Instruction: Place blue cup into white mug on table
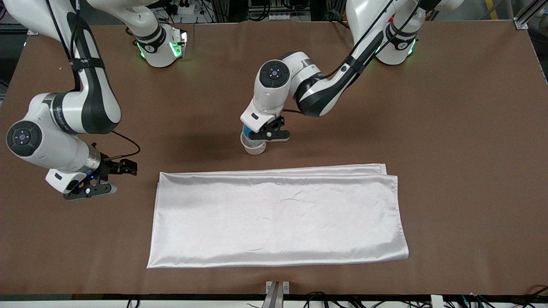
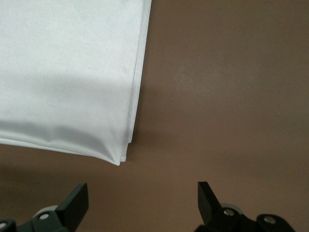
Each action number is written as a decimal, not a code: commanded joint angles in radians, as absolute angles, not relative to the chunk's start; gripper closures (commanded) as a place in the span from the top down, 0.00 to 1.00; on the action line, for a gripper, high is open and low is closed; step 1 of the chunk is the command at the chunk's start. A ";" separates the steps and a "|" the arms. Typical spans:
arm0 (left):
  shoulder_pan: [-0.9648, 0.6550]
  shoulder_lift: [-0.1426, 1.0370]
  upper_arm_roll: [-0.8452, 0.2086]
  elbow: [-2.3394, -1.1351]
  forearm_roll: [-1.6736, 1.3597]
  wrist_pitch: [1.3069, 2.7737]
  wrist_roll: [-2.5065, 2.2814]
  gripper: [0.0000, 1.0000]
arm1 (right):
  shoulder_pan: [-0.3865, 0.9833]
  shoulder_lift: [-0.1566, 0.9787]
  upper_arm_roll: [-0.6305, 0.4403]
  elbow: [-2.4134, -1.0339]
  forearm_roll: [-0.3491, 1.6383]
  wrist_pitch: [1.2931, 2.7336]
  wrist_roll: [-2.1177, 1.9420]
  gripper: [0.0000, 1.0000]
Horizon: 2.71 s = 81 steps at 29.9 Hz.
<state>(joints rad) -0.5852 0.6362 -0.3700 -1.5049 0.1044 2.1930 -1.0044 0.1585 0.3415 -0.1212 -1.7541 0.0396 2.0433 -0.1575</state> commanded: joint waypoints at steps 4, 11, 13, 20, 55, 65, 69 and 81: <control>-0.606 0.664 -0.353 -1.468 0.114 2.198 -1.025 0.27 | 0.156 0.284 -0.109 -1.671 0.040 1.853 -0.144 1.00; -0.609 0.660 -0.353 -1.470 0.149 2.198 -1.022 1.00 | 0.135 0.238 -0.104 -1.601 0.043 1.752 -0.143 1.00; -0.607 0.654 -0.353 -1.468 0.149 2.198 -1.022 1.00 | 0.127 0.213 -0.104 -1.605 0.043 1.750 -0.143 1.00; -0.581 0.583 -0.322 -1.468 0.153 2.186 -1.002 1.00 | 0.034 0.138 -0.031 -1.605 0.044 1.709 -0.143 1.00; -0.057 0.244 -0.299 -1.470 0.143 1.793 -0.422 1.00 | -0.067 -0.006 0.048 -1.615 0.035 1.620 -0.144 1.00; 0.008 0.192 -0.296 -1.470 0.143 1.763 -0.414 1.00 | -0.066 0.002 0.046 -1.609 0.029 1.620 -0.144 1.00; 0.012 0.178 -0.281 -1.473 0.140 1.758 -0.341 1.00 | -0.067 0.002 0.043 -1.608 0.028 1.620 -0.146 1.00; -0.001 0.135 -0.180 -1.485 0.077 1.733 -0.259 1.00 | -0.068 0.003 0.041 -1.605 0.003 1.609 -0.146 1.00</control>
